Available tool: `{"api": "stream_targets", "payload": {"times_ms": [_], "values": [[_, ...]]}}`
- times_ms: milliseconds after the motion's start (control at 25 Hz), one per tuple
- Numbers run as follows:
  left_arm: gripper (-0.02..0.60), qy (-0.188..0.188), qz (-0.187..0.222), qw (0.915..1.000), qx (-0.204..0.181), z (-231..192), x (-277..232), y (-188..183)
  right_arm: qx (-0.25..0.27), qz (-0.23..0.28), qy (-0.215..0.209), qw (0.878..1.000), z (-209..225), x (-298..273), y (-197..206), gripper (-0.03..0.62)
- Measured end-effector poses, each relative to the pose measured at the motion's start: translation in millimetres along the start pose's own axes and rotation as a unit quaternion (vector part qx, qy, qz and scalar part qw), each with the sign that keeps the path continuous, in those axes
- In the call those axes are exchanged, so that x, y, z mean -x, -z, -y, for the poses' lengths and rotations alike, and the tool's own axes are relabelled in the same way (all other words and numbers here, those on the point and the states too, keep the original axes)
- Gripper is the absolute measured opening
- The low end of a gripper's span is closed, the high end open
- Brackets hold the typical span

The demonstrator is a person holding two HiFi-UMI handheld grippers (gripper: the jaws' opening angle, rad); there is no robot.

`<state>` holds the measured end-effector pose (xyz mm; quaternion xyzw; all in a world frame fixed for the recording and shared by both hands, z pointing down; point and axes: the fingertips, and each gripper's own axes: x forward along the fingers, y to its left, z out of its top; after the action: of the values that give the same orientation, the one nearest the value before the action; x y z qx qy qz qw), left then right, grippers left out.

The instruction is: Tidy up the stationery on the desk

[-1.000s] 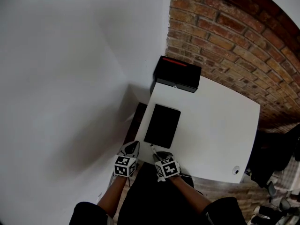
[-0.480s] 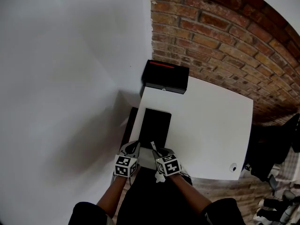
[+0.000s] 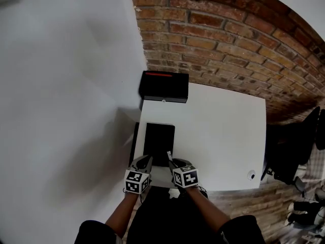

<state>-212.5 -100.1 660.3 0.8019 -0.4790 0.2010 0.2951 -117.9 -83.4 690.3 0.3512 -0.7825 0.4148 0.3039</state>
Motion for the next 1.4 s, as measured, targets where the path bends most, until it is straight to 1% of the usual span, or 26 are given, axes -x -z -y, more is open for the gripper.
{"api": "stream_targets", "payload": {"times_ms": [200, 400, 560, 640, 880, 1200, 1400], "values": [[0.014, 0.016, -0.007, 0.9998, -0.01, 8.1, -11.1, -5.4, -0.065, 0.023, 0.014, 0.998, 22.3, 7.5, -6.6, 0.082], [0.015, 0.027, -0.009, 0.9994, -0.02, 11.1, -18.3, -10.3, -0.115, 0.033, 0.025, 0.993, 41.8, 3.4, -8.6, 0.081], [0.015, 0.031, -0.016, 0.9991, -0.024, 11.4, -19.5, -7.6, -0.178, 0.045, 0.02, 0.983, 51.4, -6.5, -8.5, 0.081], [0.015, 0.032, -0.02, 0.999, -0.024, 10.9, -18.9, -4.5, -0.197, 0.048, 0.021, 0.979, 52.4, -10.1, -10.3, 0.081], [0.015, 0.03, -0.031, 0.9989, -0.019, 7.9, -16.3, 2.9, -0.219, 0.05, 0.021, 0.974, 58.6, -22.0, -18.1, 0.081], [0.015, 0.023, -0.035, 0.9991, -0.011, -2.0, -14.5, 3.5, -0.212, 0.048, 0.022, 0.976, 68.5, -34.6, -35.6, 0.081], [0.015, 0.021, -0.043, 0.9988, -0.004, -7.9, -14.7, 9.3, -0.21, 0.045, 0.018, 0.976, 67.9, -38.5, -38.1, 0.083]]}}
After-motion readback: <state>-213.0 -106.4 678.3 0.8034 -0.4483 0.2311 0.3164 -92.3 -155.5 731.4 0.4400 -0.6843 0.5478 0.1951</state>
